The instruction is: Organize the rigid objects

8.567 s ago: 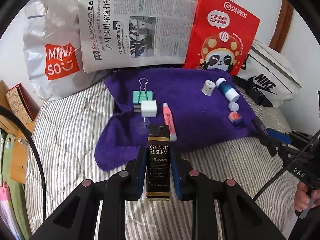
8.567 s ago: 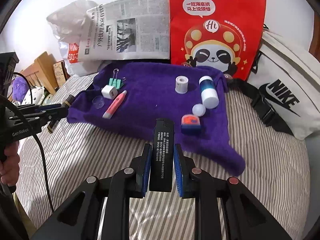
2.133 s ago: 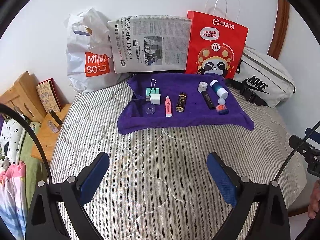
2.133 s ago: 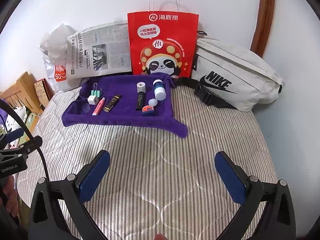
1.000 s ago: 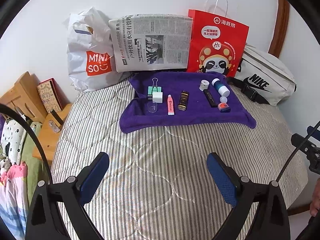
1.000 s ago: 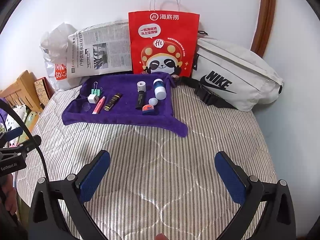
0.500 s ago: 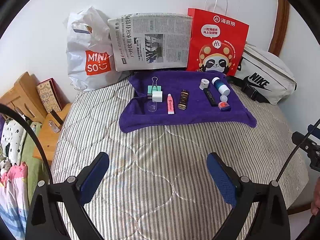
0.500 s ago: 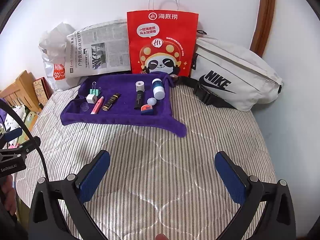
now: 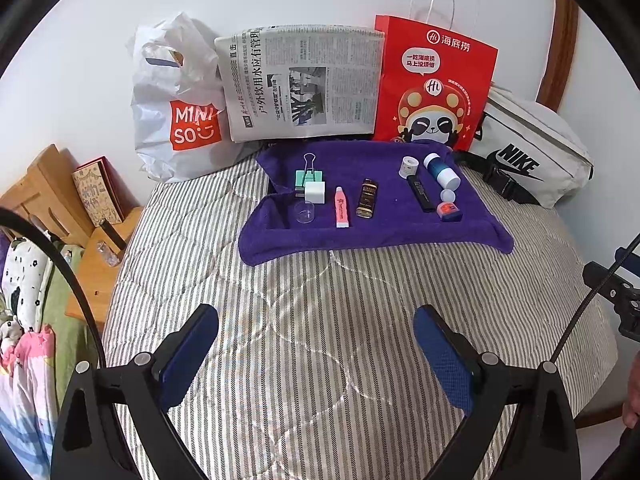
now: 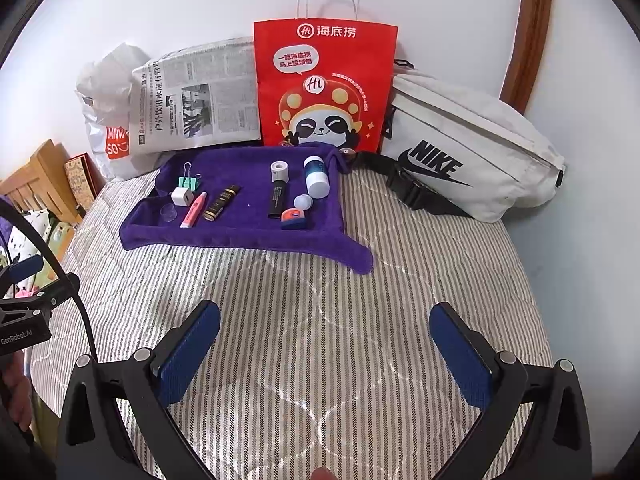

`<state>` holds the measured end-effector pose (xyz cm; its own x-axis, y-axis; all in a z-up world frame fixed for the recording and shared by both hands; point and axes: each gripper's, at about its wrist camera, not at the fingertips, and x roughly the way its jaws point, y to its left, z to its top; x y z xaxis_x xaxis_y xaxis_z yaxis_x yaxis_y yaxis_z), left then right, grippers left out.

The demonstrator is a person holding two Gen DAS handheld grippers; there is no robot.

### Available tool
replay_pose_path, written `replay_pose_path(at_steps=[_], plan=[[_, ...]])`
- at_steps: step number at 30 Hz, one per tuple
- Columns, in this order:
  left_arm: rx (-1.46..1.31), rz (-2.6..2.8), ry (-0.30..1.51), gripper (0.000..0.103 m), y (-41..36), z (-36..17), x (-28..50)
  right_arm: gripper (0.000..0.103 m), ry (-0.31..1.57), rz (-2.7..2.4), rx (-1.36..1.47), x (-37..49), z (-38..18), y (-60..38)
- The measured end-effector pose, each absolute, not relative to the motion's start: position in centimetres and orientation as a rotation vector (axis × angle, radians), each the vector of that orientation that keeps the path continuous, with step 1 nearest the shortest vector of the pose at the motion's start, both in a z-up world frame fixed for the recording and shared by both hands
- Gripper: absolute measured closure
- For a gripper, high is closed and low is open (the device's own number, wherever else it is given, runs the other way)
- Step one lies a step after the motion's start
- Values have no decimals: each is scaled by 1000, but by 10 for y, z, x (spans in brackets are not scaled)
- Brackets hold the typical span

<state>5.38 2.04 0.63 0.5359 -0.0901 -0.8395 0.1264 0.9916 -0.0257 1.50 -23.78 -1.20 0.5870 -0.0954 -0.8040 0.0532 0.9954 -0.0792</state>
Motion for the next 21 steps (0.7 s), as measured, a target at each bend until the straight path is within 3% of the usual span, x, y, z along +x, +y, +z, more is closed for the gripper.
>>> replay_pose_path(at_steps=[21], plan=[[30, -126, 994, 4, 26, 4, 54, 0, 938, -77, -50, 14, -11, -233]])
